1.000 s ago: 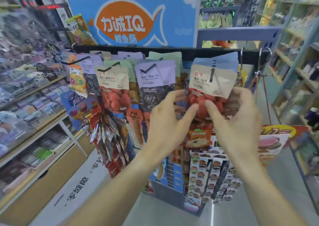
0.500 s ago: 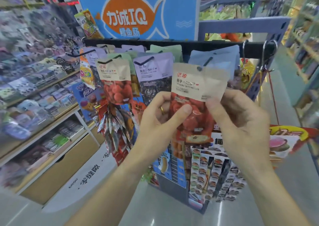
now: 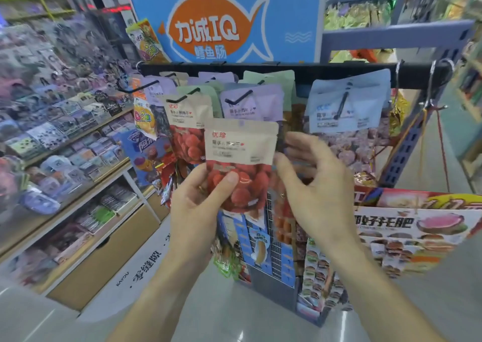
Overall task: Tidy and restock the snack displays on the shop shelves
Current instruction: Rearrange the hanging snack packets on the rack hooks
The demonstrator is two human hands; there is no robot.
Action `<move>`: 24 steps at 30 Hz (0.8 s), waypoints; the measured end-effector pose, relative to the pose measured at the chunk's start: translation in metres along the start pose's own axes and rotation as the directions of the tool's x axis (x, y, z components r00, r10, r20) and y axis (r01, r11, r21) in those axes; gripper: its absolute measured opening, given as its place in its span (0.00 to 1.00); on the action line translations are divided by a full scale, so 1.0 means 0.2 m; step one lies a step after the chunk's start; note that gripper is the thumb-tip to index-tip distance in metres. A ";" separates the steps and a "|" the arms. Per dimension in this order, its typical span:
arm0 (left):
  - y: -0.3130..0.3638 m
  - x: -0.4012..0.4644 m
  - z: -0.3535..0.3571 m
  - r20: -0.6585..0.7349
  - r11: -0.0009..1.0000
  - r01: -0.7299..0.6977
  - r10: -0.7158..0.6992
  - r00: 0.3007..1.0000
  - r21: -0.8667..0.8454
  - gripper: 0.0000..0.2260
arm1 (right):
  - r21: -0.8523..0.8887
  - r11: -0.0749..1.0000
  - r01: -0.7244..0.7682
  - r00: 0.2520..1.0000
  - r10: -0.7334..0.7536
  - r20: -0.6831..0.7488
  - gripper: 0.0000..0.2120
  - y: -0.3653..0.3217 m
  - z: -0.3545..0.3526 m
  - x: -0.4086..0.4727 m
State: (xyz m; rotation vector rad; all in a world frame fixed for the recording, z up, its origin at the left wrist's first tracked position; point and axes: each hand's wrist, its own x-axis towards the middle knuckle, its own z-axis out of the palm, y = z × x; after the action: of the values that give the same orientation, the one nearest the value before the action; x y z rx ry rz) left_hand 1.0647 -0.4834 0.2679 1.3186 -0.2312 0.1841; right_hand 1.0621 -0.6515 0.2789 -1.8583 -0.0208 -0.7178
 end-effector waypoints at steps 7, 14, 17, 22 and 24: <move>-0.10 0.18 -0.03 -0.048 0.979 0.008 0.002 0.999 0.206 0.11 | -0.145 0.989 0.016 0.996 -0.029 -0.089 0.24 0.02 0.19 0.13; -0.07 0.16 -0.03 -0.006 0.977 -0.045 0.047 0.999 0.211 0.12 | 0.019 0.999 -0.050 0.995 0.051 -0.084 0.14 -0.01 0.16 0.11; -0.05 0.15 -0.03 0.008 0.985 -0.056 0.055 0.998 0.165 0.15 | 0.157 0.982 -0.104 0.994 0.109 -0.021 0.21 -0.04 0.14 0.07; 0.00 0.12 -0.02 0.109 0.995 -0.090 0.084 0.990 0.046 0.19 | 0.358 0.932 -0.055 0.998 0.048 0.028 0.20 -0.10 0.12 0.03; 0.01 0.10 -0.02 0.135 0.995 -0.095 0.093 0.986 0.012 0.22 | 0.416 0.909 -0.031 0.998 0.009 0.055 0.16 -0.12 0.11 0.02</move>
State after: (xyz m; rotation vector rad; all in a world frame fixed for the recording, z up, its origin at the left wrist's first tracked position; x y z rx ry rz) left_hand 1.0841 -0.4786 0.2752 1.3405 -0.4073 0.1777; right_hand 1.0673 -0.6234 0.2967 -1.4624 -0.1765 -0.5962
